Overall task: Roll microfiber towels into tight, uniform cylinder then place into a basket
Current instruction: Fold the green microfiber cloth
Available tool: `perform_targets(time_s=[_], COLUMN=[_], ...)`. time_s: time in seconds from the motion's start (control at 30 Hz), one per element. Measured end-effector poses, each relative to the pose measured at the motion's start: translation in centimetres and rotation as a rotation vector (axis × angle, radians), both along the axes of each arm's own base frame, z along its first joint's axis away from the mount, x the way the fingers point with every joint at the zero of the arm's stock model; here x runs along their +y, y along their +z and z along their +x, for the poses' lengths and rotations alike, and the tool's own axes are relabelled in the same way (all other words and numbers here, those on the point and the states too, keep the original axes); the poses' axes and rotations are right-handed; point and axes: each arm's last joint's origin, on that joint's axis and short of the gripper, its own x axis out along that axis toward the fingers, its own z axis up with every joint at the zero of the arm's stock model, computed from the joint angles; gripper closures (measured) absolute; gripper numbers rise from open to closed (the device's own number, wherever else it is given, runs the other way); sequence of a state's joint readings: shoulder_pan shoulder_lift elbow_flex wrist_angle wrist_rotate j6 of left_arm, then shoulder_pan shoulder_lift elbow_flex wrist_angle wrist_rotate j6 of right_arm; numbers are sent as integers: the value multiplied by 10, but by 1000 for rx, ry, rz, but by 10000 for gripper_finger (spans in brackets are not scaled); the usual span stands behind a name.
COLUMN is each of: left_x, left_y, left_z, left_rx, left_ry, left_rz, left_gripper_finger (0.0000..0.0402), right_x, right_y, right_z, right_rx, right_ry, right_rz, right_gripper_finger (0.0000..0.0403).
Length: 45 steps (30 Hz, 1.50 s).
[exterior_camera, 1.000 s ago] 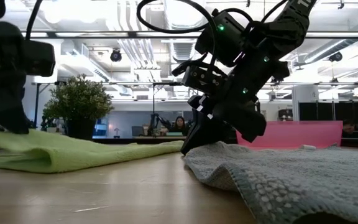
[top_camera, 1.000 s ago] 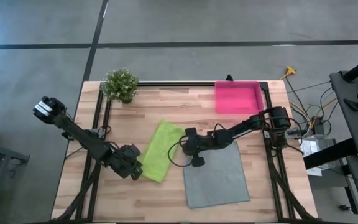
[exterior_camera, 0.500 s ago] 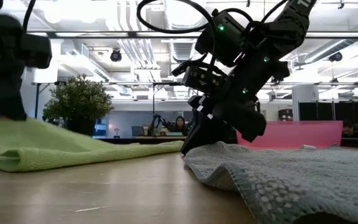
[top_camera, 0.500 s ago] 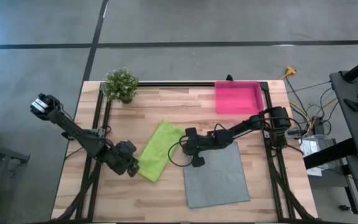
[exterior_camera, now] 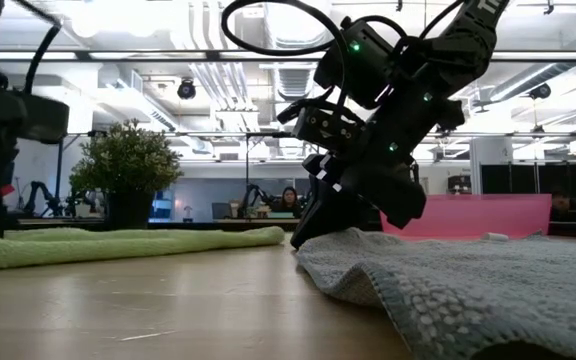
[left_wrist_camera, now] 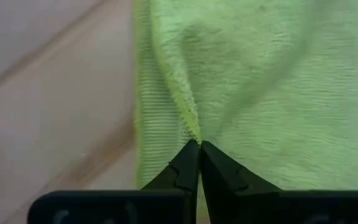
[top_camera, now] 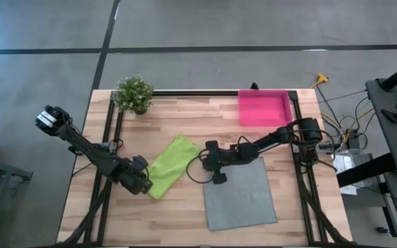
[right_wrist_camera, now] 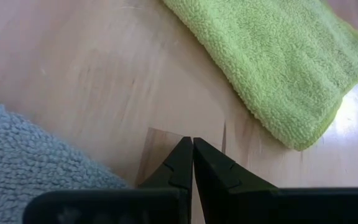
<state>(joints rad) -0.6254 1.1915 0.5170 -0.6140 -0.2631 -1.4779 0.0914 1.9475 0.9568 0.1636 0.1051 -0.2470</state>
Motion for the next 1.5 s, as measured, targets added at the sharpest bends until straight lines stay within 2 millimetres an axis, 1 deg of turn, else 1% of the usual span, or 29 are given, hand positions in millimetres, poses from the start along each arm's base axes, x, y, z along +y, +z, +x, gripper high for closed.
perform_targets(time_s=[0.1, 0.2, 0.3, 0.4, 0.6, 0.73, 0.9, 1.0, 1.13, 1.2, 1.3, 1.37, 1.43, 1.5], left_x=[-3, 2, 6, 7, -1, -3, -5, -13, -25, -31, -37, -41, -45, -47], left_y=[8, 6, 5, -2, -19, -22, -23, -24, -22, -18, -14, -12, -12, -12], left_z=[4, -4, -9, -11, -2, 0, 3, 11, 28, 36, 46, 52, 56, 59], left_rx=[-19, 67, 123, 153, 138, 171, 171, 126, 31, -2, -13, -15, -15, -13], left_ry=[-22, -4, 55, 73, 53, 54, 60, 50, -6, -38, -88, -114, -120, -120], left_rz=[-2, 53, 78, 88, 23, 43, 31, -39, -96, -95, -68, -59, -56, -56], left_gripper_finger=[402, 402, 402, 402, 402, 402, 402, 402, 402, 402, 402, 402, 402, 402], right_x=[-1, -3, -3, -3, -3, -3, -3, -3, -2, -2, -3, -5, -8, -9], right_y=[0, 0, -1, -2, -2, -2, -1, 1, 9, 15, 26, 30, 30, 28], right_z=[0, 0, -1, -1, -1, -1, -1, 2, 9, 13, 20, 25, 30, 40], right_rx=[-1, -2, -1, -2, -4, -8, -20, -58, -171, -250, -381, -455, -477, -483], right_ry=[-3, -9, -10, -10, -10, -11, -11, -19, -37, -41, -45, -51, -57, -66], right_rz=[0, 3, 2, 2, 2, 2, 3, 9, 41, 55, 74, 81, 82, 89], right_gripper_finger=[394, 394, 394, 394, 394, 394, 394, 394, 394, 394, 394, 394, 394, 394])
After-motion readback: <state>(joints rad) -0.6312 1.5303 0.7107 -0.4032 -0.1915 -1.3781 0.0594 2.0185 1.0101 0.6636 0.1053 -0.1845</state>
